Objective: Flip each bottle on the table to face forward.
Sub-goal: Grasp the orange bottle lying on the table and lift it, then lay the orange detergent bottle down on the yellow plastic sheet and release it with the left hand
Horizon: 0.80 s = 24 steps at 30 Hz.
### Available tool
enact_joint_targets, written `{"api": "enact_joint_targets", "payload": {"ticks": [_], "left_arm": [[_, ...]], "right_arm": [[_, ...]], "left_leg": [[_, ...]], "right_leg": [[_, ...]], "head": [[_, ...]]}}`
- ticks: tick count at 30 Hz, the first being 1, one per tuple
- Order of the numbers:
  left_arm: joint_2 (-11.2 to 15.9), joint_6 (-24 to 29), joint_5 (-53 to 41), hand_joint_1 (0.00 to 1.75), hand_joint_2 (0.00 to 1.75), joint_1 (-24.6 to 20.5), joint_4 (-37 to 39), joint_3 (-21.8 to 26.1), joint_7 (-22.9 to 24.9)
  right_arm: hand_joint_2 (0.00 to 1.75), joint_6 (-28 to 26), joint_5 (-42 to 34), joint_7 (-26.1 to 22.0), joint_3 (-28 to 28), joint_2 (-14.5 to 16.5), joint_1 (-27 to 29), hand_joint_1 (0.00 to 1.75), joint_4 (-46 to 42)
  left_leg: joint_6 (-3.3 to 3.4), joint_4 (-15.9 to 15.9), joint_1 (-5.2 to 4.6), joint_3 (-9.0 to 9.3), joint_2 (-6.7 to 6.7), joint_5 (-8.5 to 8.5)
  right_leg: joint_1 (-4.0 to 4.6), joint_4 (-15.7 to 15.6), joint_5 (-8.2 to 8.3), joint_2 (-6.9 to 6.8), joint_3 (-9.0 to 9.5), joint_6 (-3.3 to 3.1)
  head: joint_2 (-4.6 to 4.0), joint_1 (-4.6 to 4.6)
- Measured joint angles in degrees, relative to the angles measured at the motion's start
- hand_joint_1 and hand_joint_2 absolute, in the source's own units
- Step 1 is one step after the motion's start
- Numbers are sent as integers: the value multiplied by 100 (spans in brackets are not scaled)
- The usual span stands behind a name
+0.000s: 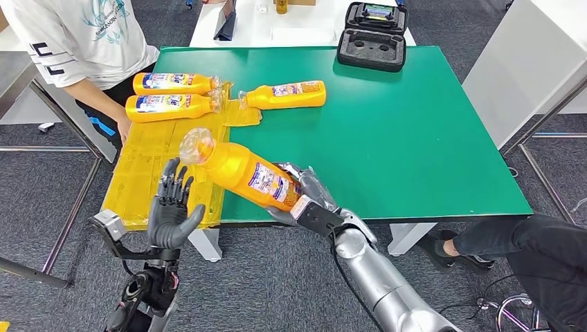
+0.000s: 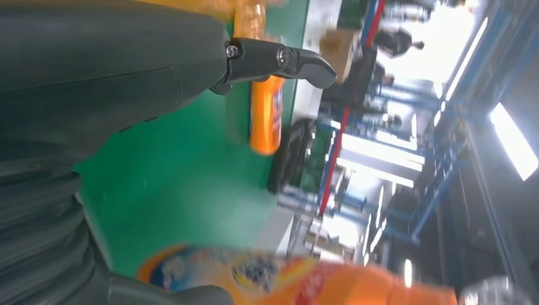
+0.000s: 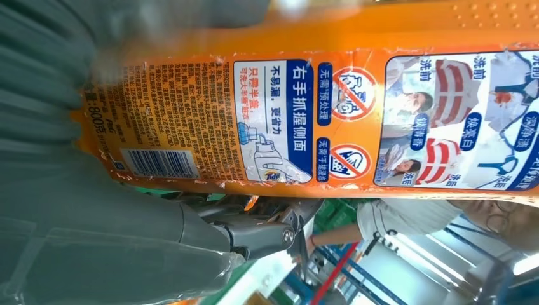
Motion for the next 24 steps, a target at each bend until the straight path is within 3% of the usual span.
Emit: {"api": "enact_joint_targets", "payload": {"ticks": [11, 24], "left_arm": [[-37, -270, -67, 0, 175, -66, -84, -581, 156], [-96, -435, -276, 0, 175, -345, 283, -1014, 308]], "right_arm": [[175, -77, -71, -2, -100, 30, 500, 162, -225], [175, 166, 351, 74, -137, 60, 795, 163, -390]], "left_leg": [[0, 0, 0, 1, 1, 0], [0, 0, 0, 1, 2, 0]], "right_leg": [[0, -1, 0, 0, -1, 0], [0, -1, 1, 1, -1, 1]], "head": [[0, -1], [0, -1]]}}
